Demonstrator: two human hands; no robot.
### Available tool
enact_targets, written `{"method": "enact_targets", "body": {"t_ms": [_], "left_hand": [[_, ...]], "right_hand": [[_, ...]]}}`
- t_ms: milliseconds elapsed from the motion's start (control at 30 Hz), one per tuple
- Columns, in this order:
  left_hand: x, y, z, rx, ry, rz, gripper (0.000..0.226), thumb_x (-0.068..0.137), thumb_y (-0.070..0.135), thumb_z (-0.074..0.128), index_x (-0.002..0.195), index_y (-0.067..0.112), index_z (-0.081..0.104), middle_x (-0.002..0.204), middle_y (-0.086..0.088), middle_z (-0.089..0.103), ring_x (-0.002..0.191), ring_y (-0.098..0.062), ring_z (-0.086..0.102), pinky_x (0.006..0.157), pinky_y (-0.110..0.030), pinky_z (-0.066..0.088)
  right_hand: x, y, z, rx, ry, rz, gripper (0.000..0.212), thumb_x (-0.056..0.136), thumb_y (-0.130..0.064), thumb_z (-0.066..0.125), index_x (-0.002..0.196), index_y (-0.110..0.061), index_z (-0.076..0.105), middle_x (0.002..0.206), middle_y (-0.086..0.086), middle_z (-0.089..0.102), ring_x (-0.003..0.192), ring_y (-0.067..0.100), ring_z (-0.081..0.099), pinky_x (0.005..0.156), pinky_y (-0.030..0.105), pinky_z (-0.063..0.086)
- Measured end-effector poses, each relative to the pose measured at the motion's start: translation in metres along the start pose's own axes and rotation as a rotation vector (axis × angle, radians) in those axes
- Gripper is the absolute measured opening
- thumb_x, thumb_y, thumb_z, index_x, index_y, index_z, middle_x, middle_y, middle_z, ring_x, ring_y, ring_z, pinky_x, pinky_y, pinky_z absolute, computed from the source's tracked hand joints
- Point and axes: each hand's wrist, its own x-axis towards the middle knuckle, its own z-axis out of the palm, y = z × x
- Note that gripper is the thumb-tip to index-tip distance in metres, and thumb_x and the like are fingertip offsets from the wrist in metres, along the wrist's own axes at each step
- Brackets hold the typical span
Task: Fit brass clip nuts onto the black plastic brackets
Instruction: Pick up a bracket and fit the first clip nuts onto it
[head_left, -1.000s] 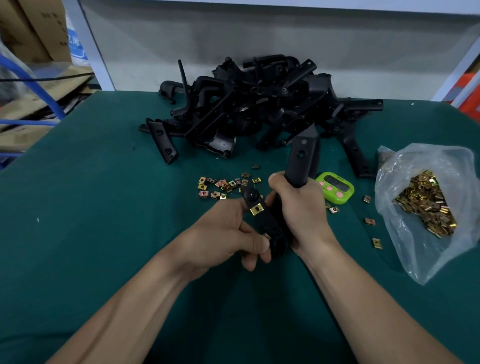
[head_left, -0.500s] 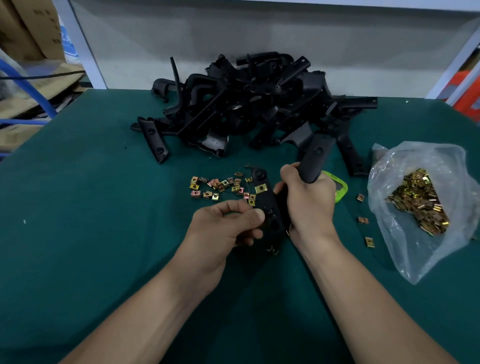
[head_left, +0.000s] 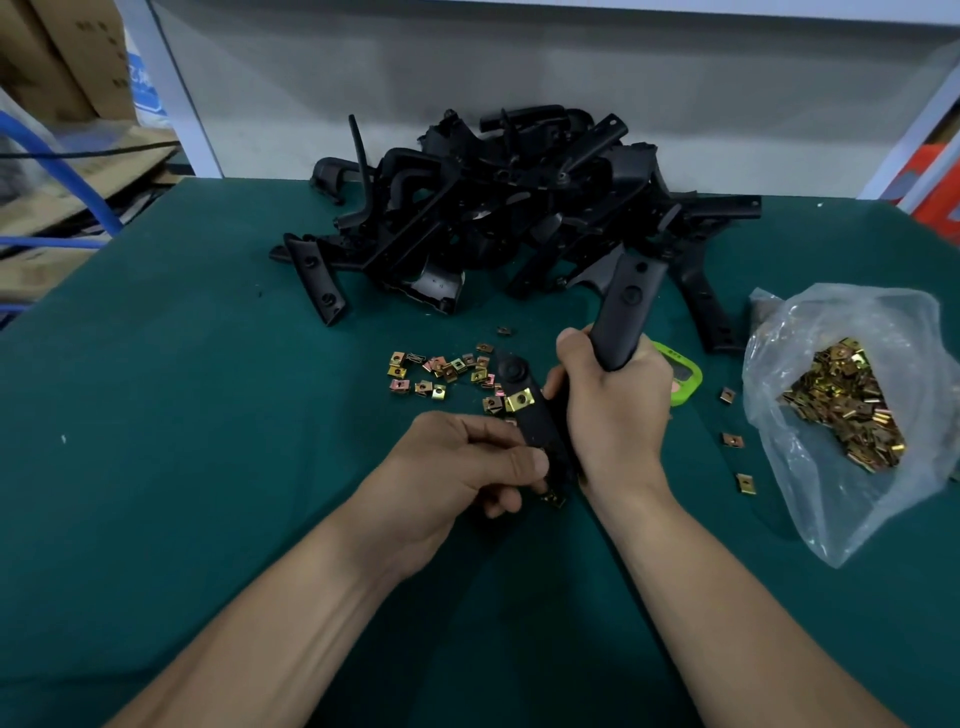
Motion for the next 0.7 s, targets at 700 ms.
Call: {"method": "enact_targets", "body": {"t_ms": [700], "left_hand": [[0.000,-0.006,0.016,-0.088,0.373,0.105,0.023,0.084,0.018,0.079,0.061,0.016,0.078,0.063,-0.005,0.071,0.049,-0.014,0.057,0.043,-0.017,0.039]], "right_hand": [[0.000,0.005,0.010,0.023,0.164,-0.074,0.011,0.098,-0.019,0.061,0.092,-0.016,0.053,0.059,0.004,0.067,0.051,0.014,0.063,0.051,0.022,0.045]]}}
